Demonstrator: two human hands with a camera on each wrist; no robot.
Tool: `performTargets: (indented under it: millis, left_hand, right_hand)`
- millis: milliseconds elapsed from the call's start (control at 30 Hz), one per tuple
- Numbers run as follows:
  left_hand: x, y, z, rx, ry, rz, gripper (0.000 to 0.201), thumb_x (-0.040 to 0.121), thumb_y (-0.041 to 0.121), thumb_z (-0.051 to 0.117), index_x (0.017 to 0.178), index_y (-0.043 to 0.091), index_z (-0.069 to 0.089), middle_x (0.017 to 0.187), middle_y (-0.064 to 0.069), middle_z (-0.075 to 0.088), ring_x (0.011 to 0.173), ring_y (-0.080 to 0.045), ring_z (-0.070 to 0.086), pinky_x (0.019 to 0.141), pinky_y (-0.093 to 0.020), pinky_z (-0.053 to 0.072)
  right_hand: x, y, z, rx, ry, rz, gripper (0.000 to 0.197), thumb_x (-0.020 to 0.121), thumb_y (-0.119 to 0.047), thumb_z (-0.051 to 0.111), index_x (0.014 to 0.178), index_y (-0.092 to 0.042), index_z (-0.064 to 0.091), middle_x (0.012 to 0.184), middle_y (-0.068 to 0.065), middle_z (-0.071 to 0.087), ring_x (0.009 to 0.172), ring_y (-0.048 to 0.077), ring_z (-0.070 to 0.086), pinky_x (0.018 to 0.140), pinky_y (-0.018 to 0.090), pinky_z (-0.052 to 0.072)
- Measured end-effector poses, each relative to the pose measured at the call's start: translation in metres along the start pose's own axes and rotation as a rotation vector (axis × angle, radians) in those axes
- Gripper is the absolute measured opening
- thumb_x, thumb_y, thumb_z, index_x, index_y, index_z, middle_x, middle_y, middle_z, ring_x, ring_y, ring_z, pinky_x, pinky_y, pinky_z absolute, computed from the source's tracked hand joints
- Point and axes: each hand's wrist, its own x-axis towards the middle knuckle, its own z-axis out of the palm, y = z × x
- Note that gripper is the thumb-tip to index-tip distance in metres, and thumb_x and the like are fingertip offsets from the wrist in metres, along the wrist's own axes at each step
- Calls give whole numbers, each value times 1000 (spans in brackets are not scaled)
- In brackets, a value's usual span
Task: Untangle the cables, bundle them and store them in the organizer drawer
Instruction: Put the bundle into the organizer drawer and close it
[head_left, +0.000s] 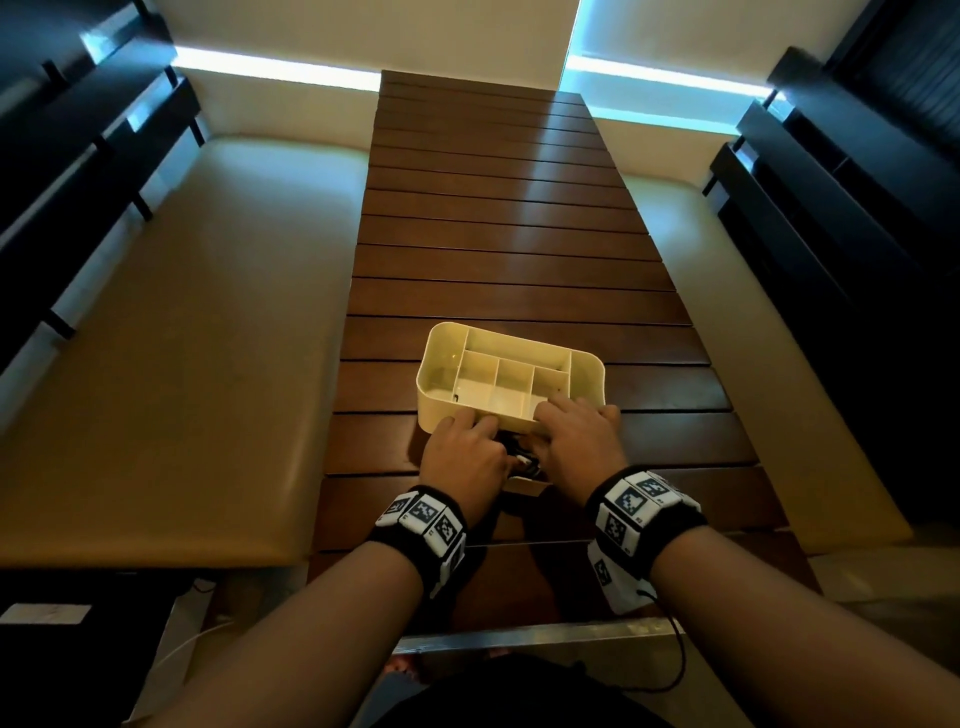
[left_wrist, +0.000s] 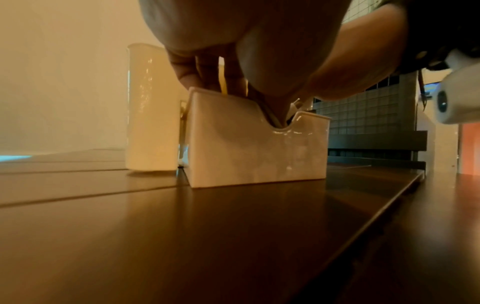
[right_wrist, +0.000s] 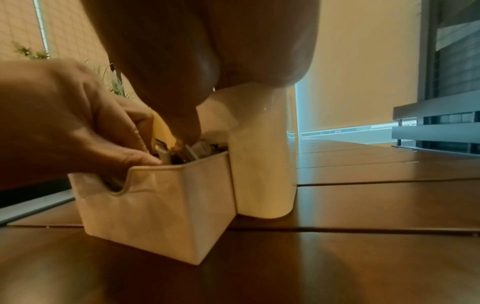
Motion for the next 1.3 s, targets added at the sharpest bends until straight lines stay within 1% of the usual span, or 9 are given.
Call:
performTargets:
  millis: [100,300,600,733,833,1000,1133,1200,1300]
  left_hand:
    - [-2,-2,1,-47,2,28,30,82,49,70,71,21,74,83,1,66,85,-22,59,70,-36,47]
    - [-25,-5,7,-50,184,195,36,89,37,54,112,15,71,111,-5,68,94,-25,62,73,-36,52]
    - [-29,2,26,-32,-61,182,49,99,40,40,136,12,54,139,-7,56,130,-27,48,108,-46,39]
    - [-17,7,22,3,-130,133,59,95,45,29,132,10,59,140,-10,55,135,-31,43,114,-50,30]
    - [-16,7,24,20,-164,124,64,95,46,26,141,9,50,149,-11,47,142,-31,35,119,-50,23]
    - [-19,6,26,10,-204,117,62,100,42,32,154,10,28,163,-10,21,151,-30,12,123,-50,5]
    - [-17,-2,18,-108,-89,219,49,84,28,62,130,9,59,128,-10,63,123,-29,57,109,-44,38]
    - [-17,-7,13,-170,-17,253,49,75,14,77,122,10,65,112,-8,71,105,-27,67,89,-40,55]
    - [-23,-12,5,-212,40,275,51,69,8,84,118,11,68,106,-5,74,94,-22,72,68,-32,59]
  right_hand:
    - [3,-4,-5,-39,-65,32,17,94,-37,54,107,-27,56,110,-6,56,106,22,53,91,41,29]
    - [15,-10,-9,-124,-158,64,21,90,-29,56,111,-28,57,114,-4,60,109,25,56,98,46,31]
    - [20,3,-19,-16,-309,22,25,95,-40,50,114,-26,60,115,-6,60,111,20,55,100,44,28]
    - [18,0,-19,-81,-264,-3,13,93,-31,52,102,-23,58,110,-4,63,108,23,57,98,43,32]
    - [17,-4,-16,-120,-227,-28,6,91,-30,54,92,-28,49,109,-3,64,108,23,58,97,43,33]
    - [19,7,-23,-74,-304,-65,24,94,-42,58,108,-23,62,113,-2,63,109,23,56,99,41,34]
    - [17,10,-21,-38,-267,-76,20,92,-42,61,98,-23,64,105,-1,65,102,23,58,90,38,41]
    - [16,9,-20,-53,-260,-80,17,91,-38,61,95,-22,64,103,-1,65,100,24,58,88,38,43]
    - [15,7,-21,-63,-258,-86,17,90,-36,61,94,-20,65,101,0,66,98,24,58,87,39,46]
